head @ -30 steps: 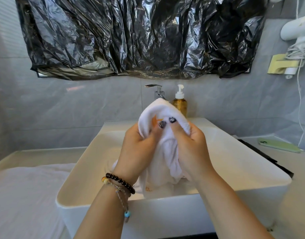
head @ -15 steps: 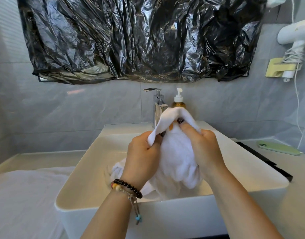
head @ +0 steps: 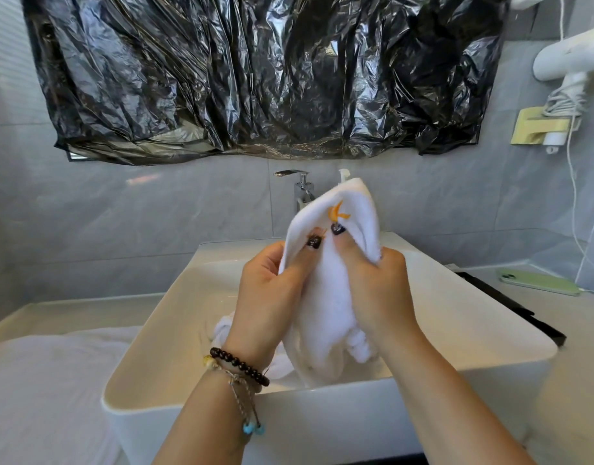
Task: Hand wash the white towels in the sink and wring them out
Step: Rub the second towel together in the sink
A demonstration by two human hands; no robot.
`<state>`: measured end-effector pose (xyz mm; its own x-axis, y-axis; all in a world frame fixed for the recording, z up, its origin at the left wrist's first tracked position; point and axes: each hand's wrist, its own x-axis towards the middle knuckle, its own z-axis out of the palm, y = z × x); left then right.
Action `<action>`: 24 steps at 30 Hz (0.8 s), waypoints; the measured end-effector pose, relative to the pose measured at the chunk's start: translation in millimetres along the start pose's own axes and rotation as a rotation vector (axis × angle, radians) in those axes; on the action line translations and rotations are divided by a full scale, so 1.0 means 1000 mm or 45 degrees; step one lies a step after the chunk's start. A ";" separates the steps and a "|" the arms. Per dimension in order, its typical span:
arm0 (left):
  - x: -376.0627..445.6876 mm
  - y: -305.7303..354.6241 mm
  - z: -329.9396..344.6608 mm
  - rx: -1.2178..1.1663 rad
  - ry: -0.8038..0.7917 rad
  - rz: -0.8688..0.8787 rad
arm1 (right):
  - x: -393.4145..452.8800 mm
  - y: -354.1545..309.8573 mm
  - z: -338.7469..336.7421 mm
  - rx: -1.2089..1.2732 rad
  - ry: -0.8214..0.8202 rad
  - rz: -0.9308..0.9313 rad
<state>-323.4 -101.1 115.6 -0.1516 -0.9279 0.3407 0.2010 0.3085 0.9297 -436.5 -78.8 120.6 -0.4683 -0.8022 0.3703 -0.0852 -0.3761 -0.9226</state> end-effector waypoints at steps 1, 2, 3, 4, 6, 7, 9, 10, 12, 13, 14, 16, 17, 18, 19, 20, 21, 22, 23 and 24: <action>0.000 0.000 0.001 0.027 -0.003 0.018 | 0.001 0.000 -0.001 0.005 -0.002 0.027; 0.000 -0.001 0.000 0.049 0.003 0.037 | 0.001 -0.001 -0.002 -0.022 -0.041 0.068; 0.001 -0.002 -0.001 0.061 0.018 0.045 | 0.003 0.000 -0.005 -0.060 -0.110 0.104; 0.001 -0.002 -0.003 0.053 0.033 0.042 | 0.003 0.001 -0.008 -0.092 -0.200 0.127; 0.003 -0.002 -0.007 -0.022 0.072 -0.002 | 0.004 0.000 -0.012 -0.114 -0.364 0.112; 0.005 -0.003 -0.010 -0.062 0.103 -0.025 | 0.003 0.001 -0.012 -0.133 -0.406 0.079; 0.008 -0.002 -0.013 -0.099 0.161 -0.058 | 0.001 0.004 -0.007 -0.165 -0.374 0.008; 0.008 -0.001 -0.013 -0.085 0.162 -0.065 | 0.000 0.005 -0.002 -0.173 -0.317 -0.009; 0.007 0.000 -0.012 -0.047 0.132 -0.056 | -0.002 0.006 0.005 -0.148 -0.221 0.033; 0.007 -0.001 -0.012 -0.031 0.122 -0.038 | -0.002 0.008 0.008 -0.104 -0.198 0.073; 0.006 -0.003 -0.012 -0.013 0.110 -0.010 | -0.003 0.008 0.009 -0.057 -0.197 0.114; 0.006 -0.004 -0.012 0.028 0.111 0.055 | -0.004 0.008 0.005 -0.001 -0.232 0.121; 0.007 -0.004 -0.013 0.020 0.125 0.093 | -0.003 0.007 0.002 0.017 -0.277 0.095; 0.008 -0.003 -0.014 -0.033 0.156 0.120 | -0.003 0.006 0.000 0.018 -0.339 0.052; 0.010 -0.001 -0.016 -0.116 0.222 0.140 | -0.002 0.005 -0.003 -0.015 -0.394 -0.015; 0.012 0.001 -0.020 -0.195 0.298 0.154 | 0.001 0.005 -0.005 -0.076 -0.416 -0.079; 0.014 0.003 -0.023 -0.244 0.343 0.159 | 0.004 0.006 -0.007 -0.133 -0.396 -0.142; 0.014 0.004 -0.025 -0.258 0.336 0.166 | 0.004 0.004 -0.007 -0.189 -0.329 -0.207; 0.014 0.004 -0.026 -0.252 0.308 0.186 | 0.005 0.006 -0.007 -0.251 -0.237 -0.287; 0.014 0.003 -0.026 -0.244 0.269 0.207 | 0.004 0.006 -0.005 -0.295 -0.156 -0.342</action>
<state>-299.6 -118.5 119.8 0.0972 -0.8989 0.4273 0.3873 0.4296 0.8157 -443.5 -82.2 116.4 -0.2946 -0.7441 0.5996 -0.3941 -0.4769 -0.7856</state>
